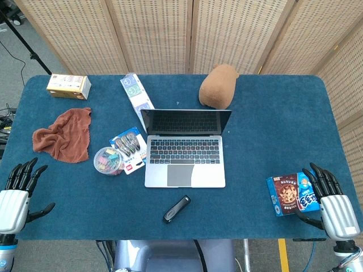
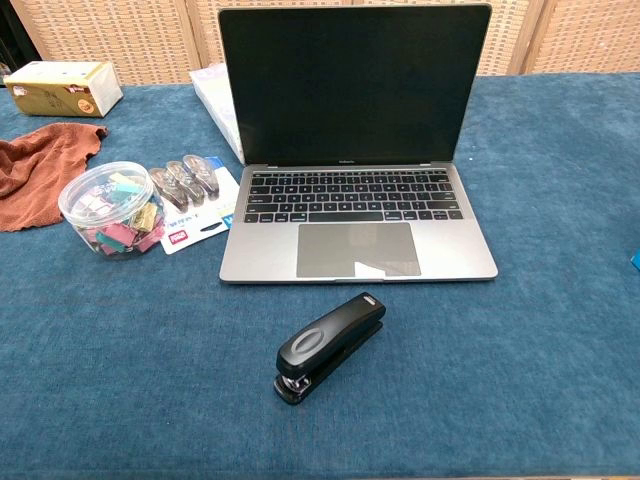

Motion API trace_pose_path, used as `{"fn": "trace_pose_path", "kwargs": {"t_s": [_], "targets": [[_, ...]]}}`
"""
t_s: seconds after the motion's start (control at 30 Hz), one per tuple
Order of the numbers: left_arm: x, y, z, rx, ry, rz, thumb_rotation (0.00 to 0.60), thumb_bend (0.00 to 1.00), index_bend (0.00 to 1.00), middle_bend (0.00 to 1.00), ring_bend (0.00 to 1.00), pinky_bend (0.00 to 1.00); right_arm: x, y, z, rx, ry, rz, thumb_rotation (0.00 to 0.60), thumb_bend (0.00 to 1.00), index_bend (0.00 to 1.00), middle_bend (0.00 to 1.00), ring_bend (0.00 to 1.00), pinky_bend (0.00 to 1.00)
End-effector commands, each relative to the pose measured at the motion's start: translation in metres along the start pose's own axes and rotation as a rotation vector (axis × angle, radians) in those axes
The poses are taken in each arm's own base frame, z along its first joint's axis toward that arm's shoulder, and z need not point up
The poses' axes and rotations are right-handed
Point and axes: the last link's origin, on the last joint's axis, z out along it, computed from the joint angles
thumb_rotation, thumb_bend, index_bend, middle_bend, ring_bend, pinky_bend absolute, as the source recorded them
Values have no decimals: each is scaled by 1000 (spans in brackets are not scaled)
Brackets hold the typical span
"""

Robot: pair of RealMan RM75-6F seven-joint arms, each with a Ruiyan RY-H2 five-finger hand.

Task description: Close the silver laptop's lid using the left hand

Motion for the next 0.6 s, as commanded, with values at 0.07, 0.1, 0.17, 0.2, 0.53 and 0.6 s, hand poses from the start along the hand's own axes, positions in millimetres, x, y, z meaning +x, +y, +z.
{"fn": "trace_pose_path", "kwargs": {"t_s": [0.07, 0.1, 0.17, 0.2, 0.53, 0.6], "targets": [[-1, 1, 0, -3, -5, 1, 600, 93, 145, 0, 0, 16, 1, 0, 0, 0, 4, 0, 600, 183, 0, 0, 0, 61], [-1, 1, 0, -5, -4, 1, 600, 93, 145, 0, 0, 16, 1, 0, 0, 2, 6, 0, 600, 183, 0, 0, 0, 61], [0, 2, -1, -8, -1, -1, 600, 93, 145, 0, 0, 16, 2, 0, -1, 3, 11, 1, 600, 183, 0, 0, 0, 61], [0, 2, -1, -9, -1, -2, 600, 93, 145, 0, 0, 16, 2, 0, -1, 3, 11, 0, 600, 183, 0, 0, 0, 61], [-2, 3, 0, -13, -3, 1, 600, 92, 145, 0, 0, 16, 2, 0, -1, 3, 13, 1, 600, 183, 0, 0, 0, 61], [-3, 4, 0, -18, -7, -2, 600, 92, 145, 0, 0, 16, 3, 1, -1, 1, 16, 3, 600, 183, 0, 0, 0, 61]]}}
